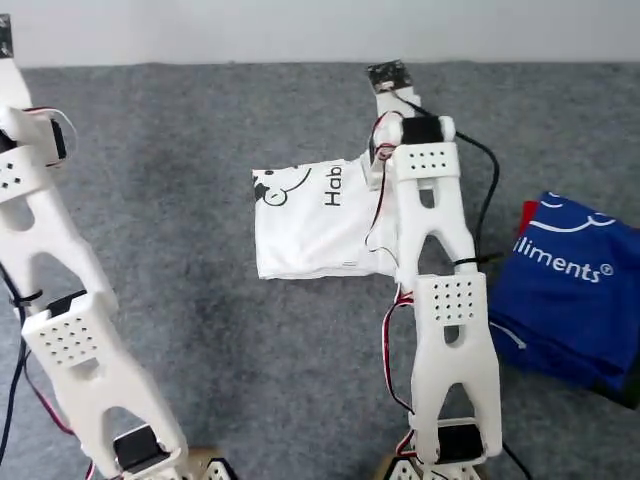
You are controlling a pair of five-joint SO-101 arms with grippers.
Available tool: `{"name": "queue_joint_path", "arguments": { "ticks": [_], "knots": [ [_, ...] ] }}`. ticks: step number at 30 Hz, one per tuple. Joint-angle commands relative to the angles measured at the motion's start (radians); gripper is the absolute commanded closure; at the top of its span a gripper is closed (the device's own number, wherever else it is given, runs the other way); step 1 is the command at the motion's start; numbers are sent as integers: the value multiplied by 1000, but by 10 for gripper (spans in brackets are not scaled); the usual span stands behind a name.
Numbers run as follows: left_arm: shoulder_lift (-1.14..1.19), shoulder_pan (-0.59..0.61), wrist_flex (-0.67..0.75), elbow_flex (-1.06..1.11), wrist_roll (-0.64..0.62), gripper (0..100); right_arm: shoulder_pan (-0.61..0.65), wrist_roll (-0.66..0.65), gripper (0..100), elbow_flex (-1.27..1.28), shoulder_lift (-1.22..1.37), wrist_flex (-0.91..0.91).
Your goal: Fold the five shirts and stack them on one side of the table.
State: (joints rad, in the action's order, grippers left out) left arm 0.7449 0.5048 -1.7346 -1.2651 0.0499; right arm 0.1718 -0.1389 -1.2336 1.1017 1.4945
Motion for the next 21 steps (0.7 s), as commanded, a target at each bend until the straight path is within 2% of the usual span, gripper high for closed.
{"name": "queue_joint_path", "arguments": {
  "ticks": [1, 6, 21],
  "knots": [
    [-63, 3, -23, -4, 5, 987, 21, -14, 808, -61, -8, -16],
    [-63, 3, -23, 15, 6, 987, 18, -135, 994, -63, -1, -93],
    [-72, 5, -23, 82, 8, 987, -7, -322, 984, -48, 33, -378]
  ]
}}
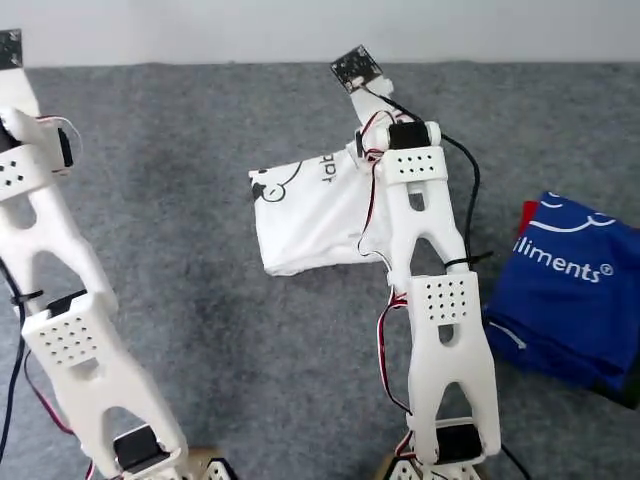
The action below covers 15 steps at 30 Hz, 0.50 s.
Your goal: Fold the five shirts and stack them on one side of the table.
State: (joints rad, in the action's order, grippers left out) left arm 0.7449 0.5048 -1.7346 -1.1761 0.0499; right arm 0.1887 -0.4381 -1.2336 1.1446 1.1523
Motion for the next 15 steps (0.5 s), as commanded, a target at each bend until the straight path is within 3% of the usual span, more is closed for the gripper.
{"name": "queue_joint_path", "arguments": {
  "ticks": [1, 3, 8, 15],
  "knots": [
    [-72, 5, -23, -7, 8, 987, -27, -23, 983, -48, -7, -33],
    [-72, 5, -23, -7, 8, 987, -33, -23, 968, -48, -7, -1],
    [-74, 5, -23, -7, 8, 987, -31, -18, 801, -173, -7, 200],
    [-137, 0, -23, -5, 8, 987, 1, -17, 840, -436, -7, 535]
  ]
}}
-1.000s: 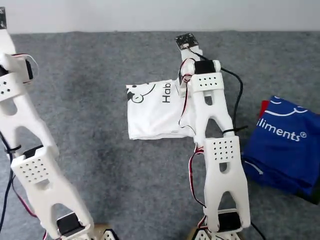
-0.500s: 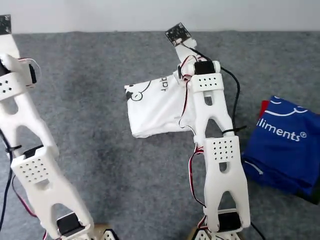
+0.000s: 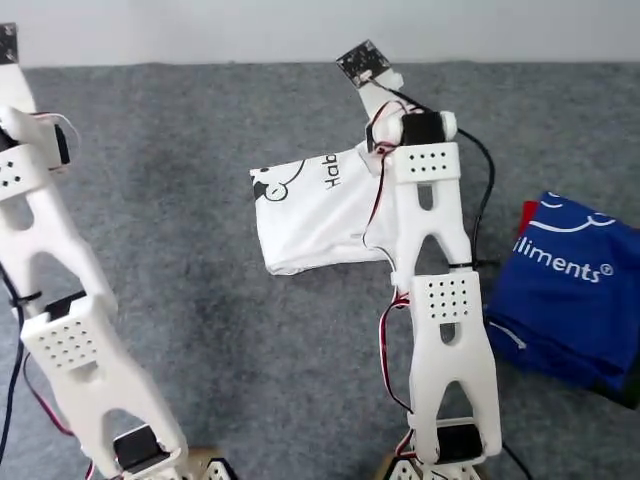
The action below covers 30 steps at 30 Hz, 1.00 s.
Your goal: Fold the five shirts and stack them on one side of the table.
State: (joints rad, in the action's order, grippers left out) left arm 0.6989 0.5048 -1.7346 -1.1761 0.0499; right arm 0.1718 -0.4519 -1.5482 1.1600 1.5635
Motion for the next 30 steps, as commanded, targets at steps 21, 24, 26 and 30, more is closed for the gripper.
{"name": "queue_joint_path", "arguments": {
  "ticks": [21, 24, 26, 30],
  "knots": [
    [-112, 5, -23, 1, 2, 987, 71, 404, 650, 508, -295, 189],
    [-112, 5, -23, 1, 2, 987, 73, 437, 650, 516, -254, 145],
    [-112, 5, -23, 1, 2, 987, 71, 459, 650, 516, -214, 120],
    [-112, 5, -23, 1, 2, 987, 84, 494, 652, 516, -134, 113]
  ]
}}
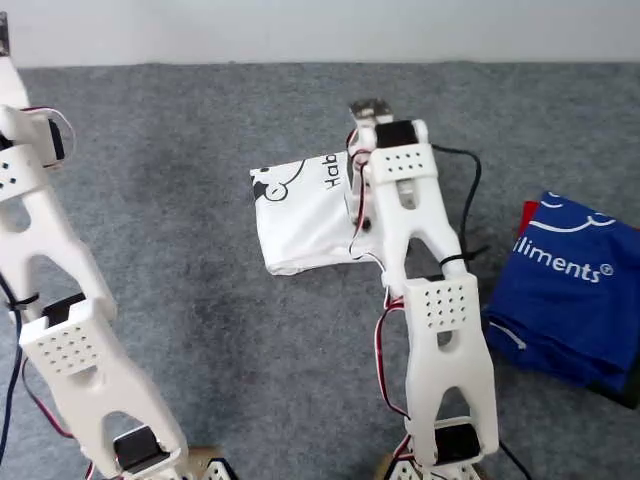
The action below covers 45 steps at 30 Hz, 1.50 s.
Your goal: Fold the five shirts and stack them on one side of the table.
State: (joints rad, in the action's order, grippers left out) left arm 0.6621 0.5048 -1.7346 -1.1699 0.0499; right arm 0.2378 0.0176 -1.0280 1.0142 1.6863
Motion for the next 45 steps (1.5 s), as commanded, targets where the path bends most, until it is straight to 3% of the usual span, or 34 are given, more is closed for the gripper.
{"name": "queue_joint_path", "arguments": {
  "ticks": [1, 5, 11, 19, 28, 37, 41, 45],
  "knots": [
    [-75, 5, -23, -5, 2, 987, 27, 25, 653, -5, 25, -4],
    [-75, 5, -23, -5, 2, 987, 71, 21, 705, -6, 54, 48],
    [-75, 5, -23, -5, 2, 987, 105, -29, 997, -23, 44, 94],
    [-75, 5, -23, -5, 5, 987, 128, -212, 989, 26, -74, 111],
    [-77, 5, -23, -12, 6, 987, 180, -358, 989, 522, -407, 111],
    [-117, -2, -23, -5, 8, 987, 30, -658, 989, 855, -656, 101],
    [-129, -9, -23, -5, 8, 987, -102, -895, 990, 855, -625, -88],
    [-141, -15, -23, -5, 8, 987, -110, -984, 990, 855, -587, -297]
  ]
}}
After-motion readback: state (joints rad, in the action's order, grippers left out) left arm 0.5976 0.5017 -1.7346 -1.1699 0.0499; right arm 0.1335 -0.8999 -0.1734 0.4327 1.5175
